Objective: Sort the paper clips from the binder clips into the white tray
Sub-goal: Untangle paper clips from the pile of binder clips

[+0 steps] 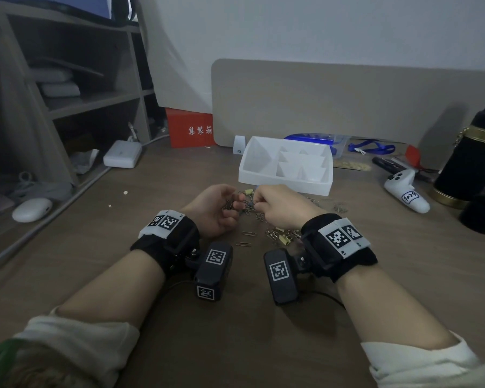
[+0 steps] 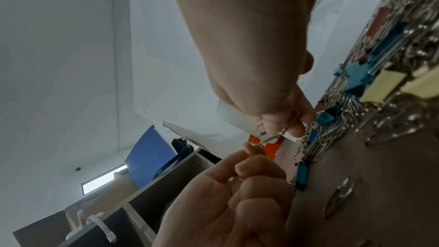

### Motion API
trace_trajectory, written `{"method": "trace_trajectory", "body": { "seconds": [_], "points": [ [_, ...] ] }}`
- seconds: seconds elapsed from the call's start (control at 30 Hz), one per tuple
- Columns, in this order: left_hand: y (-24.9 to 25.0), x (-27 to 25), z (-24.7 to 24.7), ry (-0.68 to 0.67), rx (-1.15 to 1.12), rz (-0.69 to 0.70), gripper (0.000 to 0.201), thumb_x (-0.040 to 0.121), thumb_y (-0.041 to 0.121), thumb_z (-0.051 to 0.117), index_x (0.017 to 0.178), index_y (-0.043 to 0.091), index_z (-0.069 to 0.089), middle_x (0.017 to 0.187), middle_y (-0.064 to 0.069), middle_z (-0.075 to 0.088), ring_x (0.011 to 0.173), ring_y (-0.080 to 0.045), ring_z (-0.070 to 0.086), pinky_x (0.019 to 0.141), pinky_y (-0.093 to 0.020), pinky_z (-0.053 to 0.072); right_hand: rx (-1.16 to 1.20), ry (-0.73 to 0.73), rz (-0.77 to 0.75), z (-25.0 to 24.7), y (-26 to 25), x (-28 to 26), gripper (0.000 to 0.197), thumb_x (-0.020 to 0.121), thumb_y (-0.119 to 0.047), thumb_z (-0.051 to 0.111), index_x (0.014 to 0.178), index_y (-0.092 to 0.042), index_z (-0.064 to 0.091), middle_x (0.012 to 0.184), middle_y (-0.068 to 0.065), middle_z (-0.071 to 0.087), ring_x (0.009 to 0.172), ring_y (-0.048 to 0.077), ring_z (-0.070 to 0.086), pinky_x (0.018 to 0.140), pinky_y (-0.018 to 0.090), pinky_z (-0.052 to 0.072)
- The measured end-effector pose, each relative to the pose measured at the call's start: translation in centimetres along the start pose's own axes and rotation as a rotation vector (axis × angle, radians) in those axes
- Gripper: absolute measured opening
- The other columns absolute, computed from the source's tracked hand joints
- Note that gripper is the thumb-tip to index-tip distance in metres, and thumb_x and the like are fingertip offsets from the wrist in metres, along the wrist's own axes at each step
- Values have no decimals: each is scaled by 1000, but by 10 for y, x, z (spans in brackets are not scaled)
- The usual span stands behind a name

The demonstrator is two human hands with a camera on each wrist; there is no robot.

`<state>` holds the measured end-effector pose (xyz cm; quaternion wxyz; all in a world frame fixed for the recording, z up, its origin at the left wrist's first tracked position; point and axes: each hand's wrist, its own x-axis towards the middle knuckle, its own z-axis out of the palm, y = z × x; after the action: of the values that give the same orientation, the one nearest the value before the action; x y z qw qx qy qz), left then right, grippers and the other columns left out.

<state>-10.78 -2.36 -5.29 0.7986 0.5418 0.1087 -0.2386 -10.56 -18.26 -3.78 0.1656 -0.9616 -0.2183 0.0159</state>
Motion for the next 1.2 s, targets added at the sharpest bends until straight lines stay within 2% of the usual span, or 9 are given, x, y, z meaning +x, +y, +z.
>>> {"method": "trace_trajectory", "body": {
  "seconds": [0.07,0.27,0.4,0.43,0.57,0.7,0.93,1.03,1.2],
  "points": [
    [0,0,0,4,4,-1,34,98,27,32,71,12,47,51,2,39,33,-6,25,33,-15,15,80,45,7,-1,0,0,13,99,-20,47,99,-12,57,99,2,64,88,23,60,80,40,51],
    [-1,-2,2,-37,80,-57,34,96,29,32,69,12,44,52,2,35,33,-6,23,32,-15,15,258,255,-42,-3,-3,2,9,98,-16,46,96,-16,55,88,-2,66,82,17,61,76,35,51],
    [-3,-6,7,-119,140,-113,42,96,40,28,71,11,46,53,2,35,34,-6,25,34,-15,15,389,367,-147,-7,-11,0,7,96,-14,52,92,-19,56,79,-8,61,71,5,58,61,9,42],
    [-3,-6,8,-130,148,-112,44,96,43,28,72,11,47,53,2,37,35,-6,25,35,-15,16,417,354,-178,-7,-13,-1,7,96,-14,54,92,-19,57,79,-7,62,68,5,59,59,8,43],
    [-3,-6,11,-158,112,-56,34,95,35,30,70,18,47,54,1,41,37,-6,26,37,-15,14,479,215,-213,-3,-19,-5,5,93,-15,60,91,-19,62,82,-4,62,61,9,63,59,17,51],
    [-1,-5,11,-131,28,-1,29,93,20,28,66,21,40,47,4,38,32,-5,27,33,-14,11,371,207,-251,2,-17,-2,5,89,-19,64,91,-22,67,91,-5,66,85,11,63,76,21,49],
    [-2,-3,9,-115,47,-17,33,95,26,36,62,20,38,48,7,26,31,-3,19,29,-14,10,327,280,-155,0,-13,0,7,91,-23,58,91,-24,65,83,-10,69,84,8,63,81,33,53],
    [-3,-1,8,-95,15,-40,33,94,24,36,61,20,35,44,8,21,28,-4,17,28,-14,9,239,187,-52,-2,-8,-3,7,91,-25,57,94,-23,64,93,-9,68,90,12,62,84,36,52],
    [-4,-2,9,-31,9,-50,36,97,27,38,62,20,34,41,9,24,25,-3,19,25,-15,9,100,50,33,-6,-3,-16,15,88,-21,63,103,-18,65,105,-1,65,98,18,61,83,29,48]
  ]
}}
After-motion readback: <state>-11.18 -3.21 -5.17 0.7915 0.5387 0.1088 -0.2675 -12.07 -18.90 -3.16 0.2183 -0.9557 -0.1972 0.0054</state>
